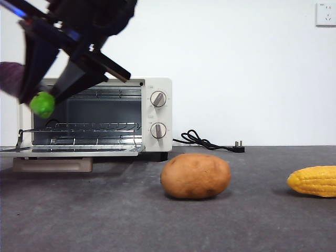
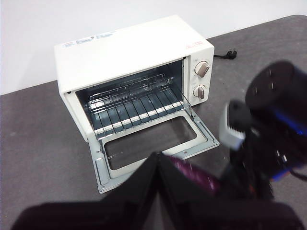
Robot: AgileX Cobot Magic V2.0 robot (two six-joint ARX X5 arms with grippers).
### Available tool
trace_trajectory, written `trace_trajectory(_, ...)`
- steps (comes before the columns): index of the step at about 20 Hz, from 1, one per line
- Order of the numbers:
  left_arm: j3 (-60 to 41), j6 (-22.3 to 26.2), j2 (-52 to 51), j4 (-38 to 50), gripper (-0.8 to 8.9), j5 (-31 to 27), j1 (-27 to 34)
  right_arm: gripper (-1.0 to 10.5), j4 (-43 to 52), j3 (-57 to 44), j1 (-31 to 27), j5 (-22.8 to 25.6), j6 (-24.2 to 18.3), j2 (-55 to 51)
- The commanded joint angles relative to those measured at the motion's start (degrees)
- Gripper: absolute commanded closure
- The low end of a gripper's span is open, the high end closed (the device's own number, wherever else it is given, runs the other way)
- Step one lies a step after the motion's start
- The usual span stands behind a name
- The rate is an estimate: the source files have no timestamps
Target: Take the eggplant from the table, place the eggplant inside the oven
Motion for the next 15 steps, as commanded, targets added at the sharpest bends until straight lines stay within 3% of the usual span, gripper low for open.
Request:
trace_trajectory(1,-0.13,0.63,-0.15,0.17,8.19,-0.11,-0.26,9.6,3.56,-0.24,-2.49,-1.99,2.47,1.22)
trace_trajectory(4,-0.13,0.63,-0.15,0.17,8.19,0.07,-0.26,9.6,7.17,-0.24,-7.06,-8.02,6.75,1.57)
trace_trajectory(8,-0.13,0.63,-0.15,0.17,8.19,0.07,-0.26,9.6,9.60,-0.24,-10.91,-10.38,9.79,3.37)
trace_trajectory(10,-0.13,0.63,-0.13,0.17,8.19,0.09,-0.26,9.6,12.59,-0.22,-12.28,-13.57,13.18,5.14)
trace_trajectory(15,-0.13,0.63,-0.13,-0.74,8.19,0.09,-1.20,9.6,19.56,2.64,-13.81,-16.44,21.53,10.27)
